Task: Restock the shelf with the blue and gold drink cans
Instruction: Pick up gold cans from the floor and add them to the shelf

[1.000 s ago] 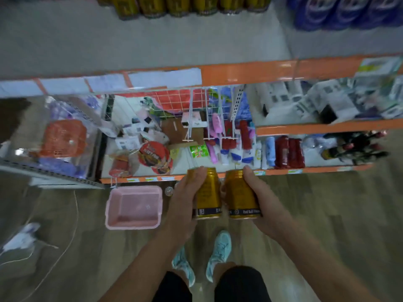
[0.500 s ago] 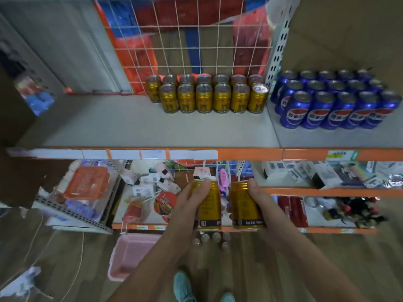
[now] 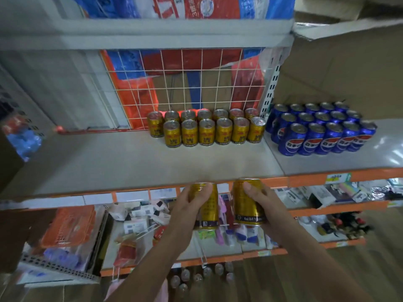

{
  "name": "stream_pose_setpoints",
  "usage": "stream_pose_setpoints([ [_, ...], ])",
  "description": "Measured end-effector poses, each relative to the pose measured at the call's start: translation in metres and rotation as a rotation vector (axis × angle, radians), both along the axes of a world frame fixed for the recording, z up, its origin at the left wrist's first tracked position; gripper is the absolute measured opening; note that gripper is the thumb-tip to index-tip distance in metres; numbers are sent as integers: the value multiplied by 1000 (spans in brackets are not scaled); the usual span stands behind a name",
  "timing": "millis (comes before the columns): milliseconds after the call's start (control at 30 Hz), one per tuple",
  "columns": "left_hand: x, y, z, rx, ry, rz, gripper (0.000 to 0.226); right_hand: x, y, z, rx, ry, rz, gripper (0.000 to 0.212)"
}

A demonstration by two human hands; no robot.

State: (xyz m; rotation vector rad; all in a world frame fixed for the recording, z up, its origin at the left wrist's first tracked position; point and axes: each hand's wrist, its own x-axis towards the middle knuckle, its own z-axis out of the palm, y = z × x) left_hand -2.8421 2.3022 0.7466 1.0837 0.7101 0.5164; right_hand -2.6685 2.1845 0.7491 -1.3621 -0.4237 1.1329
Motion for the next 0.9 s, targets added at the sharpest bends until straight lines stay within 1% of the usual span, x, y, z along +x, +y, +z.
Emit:
stream_pose_setpoints([
  [133, 9, 11, 4, 51, 11, -24, 47, 12, 5, 5, -46, -55, -42, 79],
  [300, 34, 25, 8, 77, 32, -26, 47, 33, 9, 7, -64, -121, -73, 84],
  [400, 55, 30, 8, 113, 39, 10, 54, 49, 13, 8, -65, -169, -85, 80],
  [567, 96, 39, 2, 173, 78, 29, 59, 95, 30, 10, -76, -270, -60, 70],
  [600, 106, 41, 1, 170, 83, 39, 60, 107, 35, 8, -76, -276, -50, 71],
  [667, 127, 45, -3, 168, 90, 68, 56, 128, 43, 5, -80, -298, -38, 78],
  [733, 147, 49, -9, 171, 104, 97, 47, 148, 52, 2, -89, -330, -19, 80],
  [800, 165, 53, -14, 179, 113, 129, 46, 167, 60, -3, -89, -337, 6, 76],
  [900, 188, 58, -23, 212, 117, 172, 50, 191, 72, -13, -73, -346, 52, 67],
])
